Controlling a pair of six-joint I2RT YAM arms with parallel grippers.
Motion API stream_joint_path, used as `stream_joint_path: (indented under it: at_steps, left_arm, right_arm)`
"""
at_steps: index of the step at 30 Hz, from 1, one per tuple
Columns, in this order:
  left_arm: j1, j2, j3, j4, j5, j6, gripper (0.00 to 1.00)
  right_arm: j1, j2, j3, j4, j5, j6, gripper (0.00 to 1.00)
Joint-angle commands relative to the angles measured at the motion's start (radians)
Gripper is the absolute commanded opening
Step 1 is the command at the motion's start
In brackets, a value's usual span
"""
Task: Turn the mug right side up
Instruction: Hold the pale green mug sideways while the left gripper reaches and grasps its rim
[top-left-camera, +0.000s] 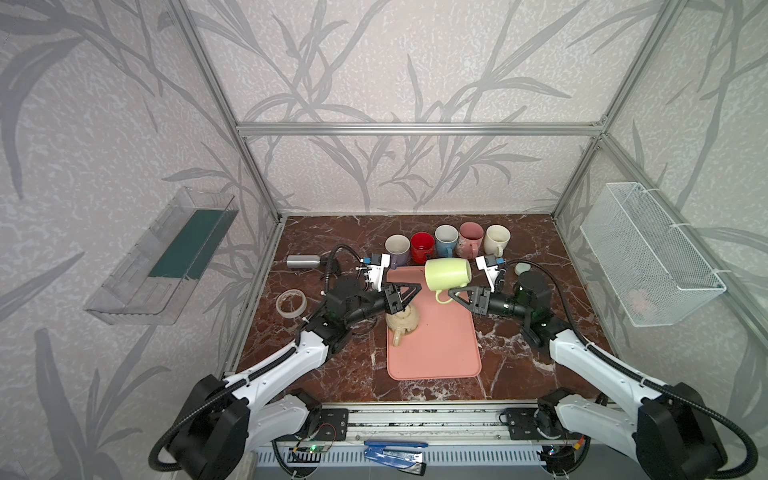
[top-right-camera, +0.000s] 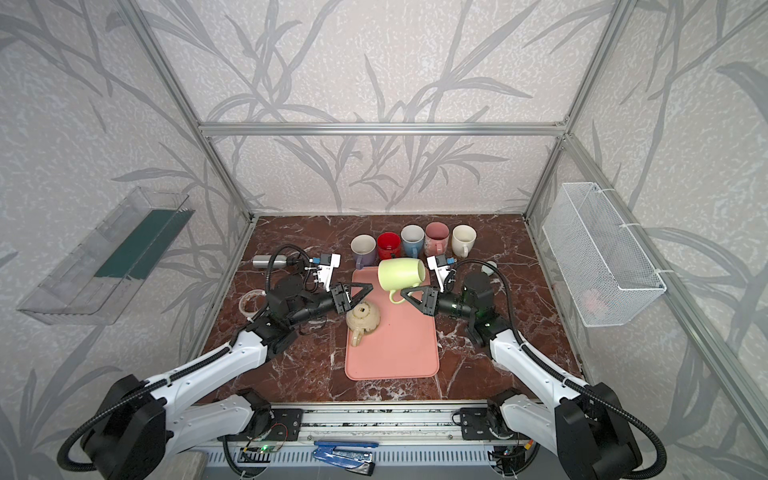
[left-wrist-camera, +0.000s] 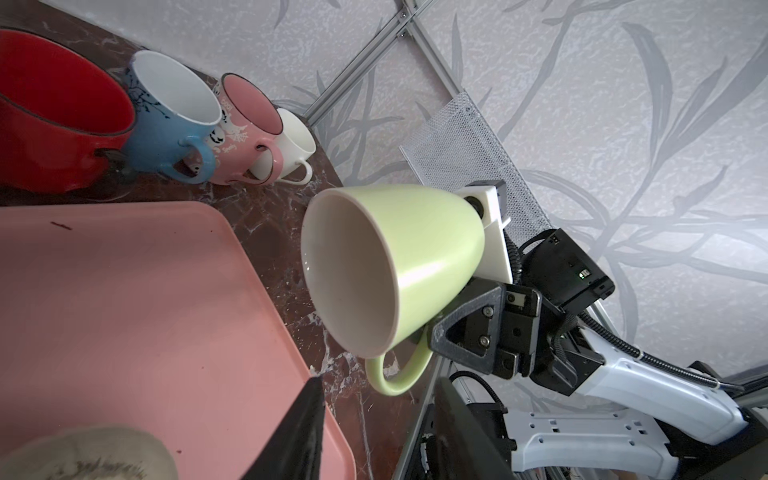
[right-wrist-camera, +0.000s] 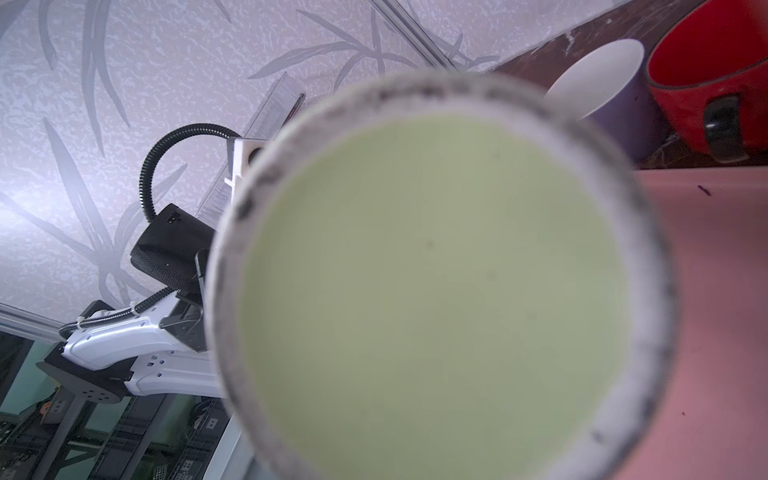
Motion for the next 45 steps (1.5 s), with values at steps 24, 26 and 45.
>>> stream_joint_path:
  at_steps: [24, 26, 45]
  left_arm:
    - [-0.063, 0.294, -0.076, 0.679, 0.101, -0.233, 0.38]
    - [-0.065, 0.323, -0.064, 0.715, 0.114, -0.255, 0.37]
    - [-0.081, 0.391, -0.006, 0.792, 0.147, -0.291, 0.26]
  right_arm:
    - [-0.023, 0.104, 0.022, 0.480, -0.134, 0.112, 0.00]
    - [-0.023, 0.119, 0.021, 0.518, -0.146, 0.134, 0.00]
    - [0.021, 0.173, 0.012, 0.555, -0.185, 0.116, 0.00]
